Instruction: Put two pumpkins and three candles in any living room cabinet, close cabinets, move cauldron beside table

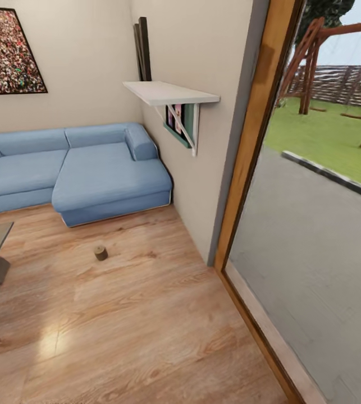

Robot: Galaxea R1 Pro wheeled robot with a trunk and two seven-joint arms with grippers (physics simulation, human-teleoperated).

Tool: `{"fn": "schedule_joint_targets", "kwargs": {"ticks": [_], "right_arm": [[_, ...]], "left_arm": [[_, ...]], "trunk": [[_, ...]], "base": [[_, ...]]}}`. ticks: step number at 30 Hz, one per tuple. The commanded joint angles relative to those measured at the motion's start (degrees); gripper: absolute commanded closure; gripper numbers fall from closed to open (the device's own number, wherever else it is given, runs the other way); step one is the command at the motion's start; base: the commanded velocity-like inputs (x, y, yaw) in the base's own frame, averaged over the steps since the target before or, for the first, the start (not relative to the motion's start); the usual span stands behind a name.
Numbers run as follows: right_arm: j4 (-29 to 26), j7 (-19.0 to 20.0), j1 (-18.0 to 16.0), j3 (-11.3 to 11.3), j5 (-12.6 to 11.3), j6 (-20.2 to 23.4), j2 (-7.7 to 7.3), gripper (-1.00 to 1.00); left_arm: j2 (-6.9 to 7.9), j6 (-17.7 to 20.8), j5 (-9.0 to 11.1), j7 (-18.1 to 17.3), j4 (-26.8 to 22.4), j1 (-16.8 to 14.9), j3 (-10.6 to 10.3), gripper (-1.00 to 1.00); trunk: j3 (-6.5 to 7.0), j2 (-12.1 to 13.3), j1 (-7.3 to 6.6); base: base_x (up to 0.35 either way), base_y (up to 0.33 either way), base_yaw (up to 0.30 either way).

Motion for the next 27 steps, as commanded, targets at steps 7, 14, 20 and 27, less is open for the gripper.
{"fn": "schedule_joint_targets", "kwargs": {"ticks": [7,14,20,27], "right_arm": [[0.0,0.0,0.0,0.0,0.0,0.0,0.00,-1.00],[0.0,0.0,0.0,0.0,0.0,0.0,0.03,-1.00],[0.0,0.0,0.0,0.0,0.0,0.0,0.07,-1.00],[0.0,0.0,0.0,0.0,0.1,0.0,0.07,-1.00]], "left_arm": [[0.01,0.0,0.0,0.0,0.0,0.0,0.0,-1.00],[0.03,0.0,0.0,0.0,0.0,0.0,0.0,-1.00],[0.03,0.0,0.0,0.0,0.0,0.0,0.0,-1.00],[0.89,0.0,0.0,0.0,0.0,0.0,0.0,-1.00]], "trunk": [[0.00,0.0,0.00],[0.00,0.0,0.00],[0.00,0.0,0.00],[0.00,0.0,0.00]], "base": [[0.130,0.000,0.292],[0.145,0.000,0.292],[0.255,0.000,0.292],[0.324,0.000,0.292]]}}
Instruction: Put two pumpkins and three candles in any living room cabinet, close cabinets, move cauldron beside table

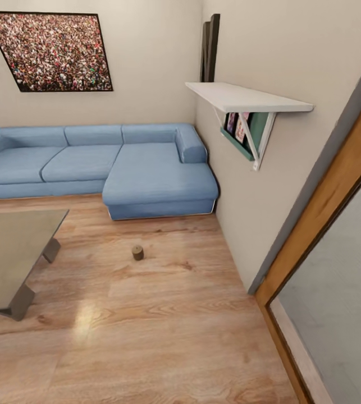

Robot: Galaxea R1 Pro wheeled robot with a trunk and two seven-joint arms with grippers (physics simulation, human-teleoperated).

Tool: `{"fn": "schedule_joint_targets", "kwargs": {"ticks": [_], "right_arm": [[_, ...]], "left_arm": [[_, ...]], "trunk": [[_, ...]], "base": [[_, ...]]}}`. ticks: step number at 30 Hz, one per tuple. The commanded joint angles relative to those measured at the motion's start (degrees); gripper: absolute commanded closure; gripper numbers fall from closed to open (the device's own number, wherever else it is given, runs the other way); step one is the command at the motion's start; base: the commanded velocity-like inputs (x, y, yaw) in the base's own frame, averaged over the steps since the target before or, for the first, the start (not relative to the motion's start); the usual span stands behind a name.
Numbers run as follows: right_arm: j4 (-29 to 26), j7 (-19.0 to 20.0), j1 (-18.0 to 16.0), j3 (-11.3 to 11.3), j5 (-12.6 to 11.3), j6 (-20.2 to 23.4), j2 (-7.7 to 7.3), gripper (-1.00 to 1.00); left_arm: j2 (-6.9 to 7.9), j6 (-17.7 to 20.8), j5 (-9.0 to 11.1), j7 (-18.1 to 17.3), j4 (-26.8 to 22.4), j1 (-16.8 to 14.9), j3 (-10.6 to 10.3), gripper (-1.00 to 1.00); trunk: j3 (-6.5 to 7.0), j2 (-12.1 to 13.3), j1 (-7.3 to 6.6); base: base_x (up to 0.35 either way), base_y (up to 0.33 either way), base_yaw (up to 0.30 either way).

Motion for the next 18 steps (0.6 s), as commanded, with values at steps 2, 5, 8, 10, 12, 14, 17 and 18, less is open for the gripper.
{"fn": "schedule_joint_targets", "kwargs": {"ticks": [2,5,8,10,12,14,17,18], "right_arm": [[0.0,0.0,0.0,0.0,0.0,0.0,-0.02,-1.00],[0.0,0.0,0.0,0.0,0.1,0.0,-0.07,-1.00],[0.0,0.0,0.0,0.0,0.1,0.1,-0.08,-1.00],[0.0,0.0,0.0,0.0,0.1,0.1,-0.12,-1.00],[0.0,0.0,0.0,0.0,0.1,0.1,-0.28,-1.00],[0.0,0.0,0.0,0.0,0.0,0.1,-0.39,-1.00],[0.0,0.1,0.0,0.0,0.1,0.1,-0.43,-1.00],[0.0,0.1,0.0,0.0,0.1,0.1,-0.43,-1.00]], "left_arm": [[0.08,0.0,0.0,0.0,0.0,0.0,0.0,-1.00],[0.10,0.0,0.0,0.0,0.0,0.0,0.0,-1.00],[0.11,0.0,0.0,0.0,0.0,0.0,0.0,-1.00],[0.11,0.0,0.0,0.0,0.0,0.0,0.0,-1.00],[0.11,0.0,0.0,0.0,0.0,0.0,0.0,-1.00],[0.11,0.1,0.0,0.0,0.0,0.0,0.0,-1.00],[0.11,0.1,0.0,0.0,0.0,0.0,0.0,-1.00],[0.11,0.1,0.0,0.0,0.0,0.0,0.0,-1.00]], "trunk": [[0.00,0.0,0.00],[0.00,0.0,0.00],[0.00,0.0,0.00],[0.00,0.0,0.00],[0.00,0.0,0.00],[0.00,0.0,0.00],[0.00,0.0,0.00],[0.00,0.0,0.00]], "base": [[0.328,0.000,0.292],[0.329,0.000,0.280],[0.329,0.000,0.111],[0.329,0.000,0.029],[0.329,0.000,0.011],[0.329,0.000,0.004],[0.330,0.000,0.001],[0.330,0.000,0.000]]}}
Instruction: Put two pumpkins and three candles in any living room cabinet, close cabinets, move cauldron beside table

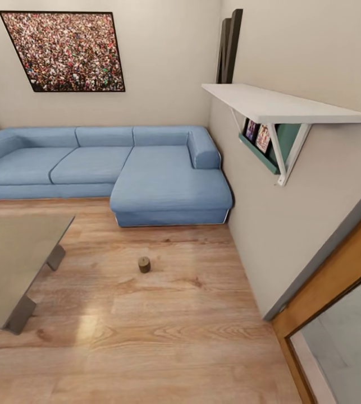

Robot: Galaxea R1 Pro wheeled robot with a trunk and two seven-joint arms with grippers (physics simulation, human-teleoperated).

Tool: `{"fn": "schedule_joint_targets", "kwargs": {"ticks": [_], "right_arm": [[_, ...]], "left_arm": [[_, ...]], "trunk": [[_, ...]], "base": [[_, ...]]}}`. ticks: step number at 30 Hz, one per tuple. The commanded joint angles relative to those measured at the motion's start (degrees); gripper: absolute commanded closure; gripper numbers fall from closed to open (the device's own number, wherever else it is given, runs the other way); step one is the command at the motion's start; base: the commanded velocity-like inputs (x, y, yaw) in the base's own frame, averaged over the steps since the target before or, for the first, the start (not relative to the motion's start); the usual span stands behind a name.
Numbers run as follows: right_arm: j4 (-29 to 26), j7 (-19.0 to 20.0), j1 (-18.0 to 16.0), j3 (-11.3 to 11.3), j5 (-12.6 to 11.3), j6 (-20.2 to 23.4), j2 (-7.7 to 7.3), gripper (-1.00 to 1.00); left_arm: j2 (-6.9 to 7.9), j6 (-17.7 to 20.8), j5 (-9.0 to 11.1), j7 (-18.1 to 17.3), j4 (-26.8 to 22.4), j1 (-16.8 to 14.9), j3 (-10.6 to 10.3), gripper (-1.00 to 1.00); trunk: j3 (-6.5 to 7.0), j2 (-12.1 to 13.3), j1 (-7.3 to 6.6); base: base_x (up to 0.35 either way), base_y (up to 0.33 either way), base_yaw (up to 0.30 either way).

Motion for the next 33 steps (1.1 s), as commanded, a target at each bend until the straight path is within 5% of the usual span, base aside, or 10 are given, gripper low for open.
{"fn": "schedule_joint_targets", "kwargs": {"ticks": [1,33], "right_arm": [[0.0,0.1,0.0,0.0,0.0,0.0,0.00,-1.00],[0.0,0.1,0.0,0.1,-0.1,-0.1,0.32,-1.00]], "left_arm": [[0.00,0.0,0.0,0.0,0.0,0.0,0.0,-1.00],[0.13,0.0,0.0,0.0,0.0,0.0,0.0,-1.00]], "trunk": [[0.00,0.0,0.00],[0.00,0.0,0.00]], "base": [[0.330,0.000,0.000],[0.331,0.000,0.009]]}}
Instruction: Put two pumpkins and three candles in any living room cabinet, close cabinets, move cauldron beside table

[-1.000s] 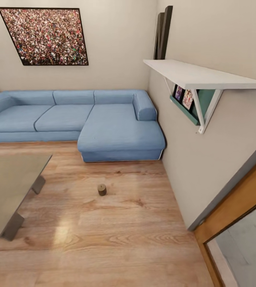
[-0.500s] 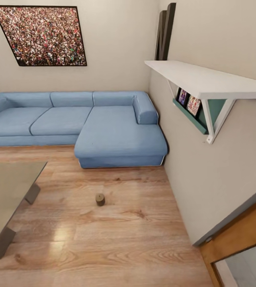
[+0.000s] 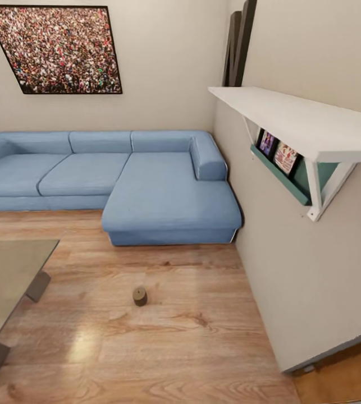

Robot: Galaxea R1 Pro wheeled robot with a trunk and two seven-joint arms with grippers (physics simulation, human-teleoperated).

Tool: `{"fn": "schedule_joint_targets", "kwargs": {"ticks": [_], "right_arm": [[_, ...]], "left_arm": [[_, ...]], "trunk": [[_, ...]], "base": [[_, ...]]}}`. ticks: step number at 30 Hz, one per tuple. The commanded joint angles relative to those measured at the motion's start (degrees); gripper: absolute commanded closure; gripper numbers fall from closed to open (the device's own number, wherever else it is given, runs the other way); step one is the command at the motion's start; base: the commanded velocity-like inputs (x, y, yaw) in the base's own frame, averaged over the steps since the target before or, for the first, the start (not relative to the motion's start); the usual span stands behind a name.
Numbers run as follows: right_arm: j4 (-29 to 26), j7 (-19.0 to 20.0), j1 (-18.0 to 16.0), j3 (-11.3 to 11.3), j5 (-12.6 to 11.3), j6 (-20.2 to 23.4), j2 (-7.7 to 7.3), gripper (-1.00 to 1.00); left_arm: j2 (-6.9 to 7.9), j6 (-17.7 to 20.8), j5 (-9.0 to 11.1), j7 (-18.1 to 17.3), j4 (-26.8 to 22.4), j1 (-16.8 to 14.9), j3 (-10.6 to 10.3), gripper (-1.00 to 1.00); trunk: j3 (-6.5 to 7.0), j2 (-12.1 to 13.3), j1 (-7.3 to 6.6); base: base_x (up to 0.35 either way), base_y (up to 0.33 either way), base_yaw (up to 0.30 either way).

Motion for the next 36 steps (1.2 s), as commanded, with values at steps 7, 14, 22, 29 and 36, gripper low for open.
{"fn": "schedule_joint_targets", "kwargs": {"ticks": [7,14,22,29,36], "right_arm": [[0.0,-0.1,0.0,0.0,0.0,0.0,0.12,-1.00],[0.0,-0.1,0.0,0.0,0.0,0.0,0.12,-1.00],[0.0,-0.1,0.0,0.0,0.0,0.0,0.08,-1.00],[0.0,-0.1,0.0,0.0,0.1,0.1,-0.10,-1.00],[0.0,-0.1,0.0,0.0,0.1,0.1,-0.18,-1.00]], "left_arm": [[0.00,0.0,0.0,0.0,0.0,0.0,0.0,-1.00],[0.04,0.0,0.0,0.0,0.0,0.0,0.0,-1.00],[0.04,0.0,0.0,0.0,0.0,0.0,0.0,-1.00],[0.04,0.0,0.0,0.0,0.0,0.0,0.0,-1.00],[0.04,0.0,0.0,-0.1,0.0,0.0,0.0,-1.00]], "trunk": [[0.00,0.0,0.00],[0.00,0.0,0.00],[0.00,0.0,0.00],[0.00,0.0,0.00],[0.00,0.0,0.00]], "base": [[0.331,0.000,0.264],[0.331,0.000,0.286],[0.331,0.000,0.228],[0.331,0.000,0.018],[0.331,0.000,0.000]]}}
